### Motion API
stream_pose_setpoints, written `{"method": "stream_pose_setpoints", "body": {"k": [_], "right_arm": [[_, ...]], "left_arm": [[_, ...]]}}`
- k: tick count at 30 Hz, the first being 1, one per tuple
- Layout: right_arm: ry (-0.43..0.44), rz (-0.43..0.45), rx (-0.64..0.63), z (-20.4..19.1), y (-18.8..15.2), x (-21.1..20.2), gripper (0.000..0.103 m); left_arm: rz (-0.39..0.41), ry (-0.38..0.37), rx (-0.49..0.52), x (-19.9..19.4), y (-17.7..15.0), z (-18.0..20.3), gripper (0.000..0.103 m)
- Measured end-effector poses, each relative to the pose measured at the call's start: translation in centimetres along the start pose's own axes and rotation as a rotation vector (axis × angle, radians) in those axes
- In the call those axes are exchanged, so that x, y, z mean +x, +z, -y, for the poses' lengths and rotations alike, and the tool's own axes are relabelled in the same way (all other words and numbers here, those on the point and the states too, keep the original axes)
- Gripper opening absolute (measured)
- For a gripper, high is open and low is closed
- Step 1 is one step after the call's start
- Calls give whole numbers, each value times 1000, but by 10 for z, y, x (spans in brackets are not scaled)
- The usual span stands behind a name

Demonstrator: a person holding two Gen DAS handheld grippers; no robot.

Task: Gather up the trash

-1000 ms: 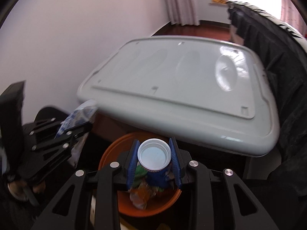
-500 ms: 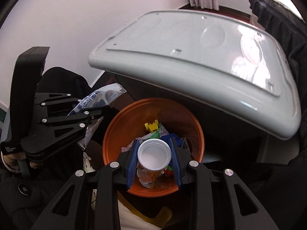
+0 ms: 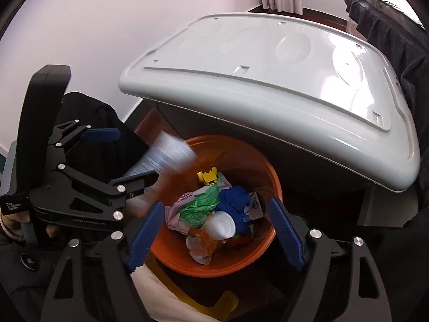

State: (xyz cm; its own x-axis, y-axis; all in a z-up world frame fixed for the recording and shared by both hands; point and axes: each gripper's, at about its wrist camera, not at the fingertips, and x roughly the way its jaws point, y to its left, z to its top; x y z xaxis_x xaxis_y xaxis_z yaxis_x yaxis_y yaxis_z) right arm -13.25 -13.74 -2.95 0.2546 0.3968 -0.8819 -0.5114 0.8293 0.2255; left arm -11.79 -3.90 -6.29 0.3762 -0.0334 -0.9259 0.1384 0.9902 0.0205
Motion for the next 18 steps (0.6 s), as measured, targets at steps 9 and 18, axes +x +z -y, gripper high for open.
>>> {"method": "stream_pose_setpoints", "body": {"k": [9, 18], "right_arm": [[-87, 65, 36, 16, 4, -19, 93], [-240, 237, 149, 57, 57, -50, 98]], "left_arm": [[5, 5, -9, -2, 3, -3, 95], [110, -14, -98, -21, 39, -29, 95]]}}
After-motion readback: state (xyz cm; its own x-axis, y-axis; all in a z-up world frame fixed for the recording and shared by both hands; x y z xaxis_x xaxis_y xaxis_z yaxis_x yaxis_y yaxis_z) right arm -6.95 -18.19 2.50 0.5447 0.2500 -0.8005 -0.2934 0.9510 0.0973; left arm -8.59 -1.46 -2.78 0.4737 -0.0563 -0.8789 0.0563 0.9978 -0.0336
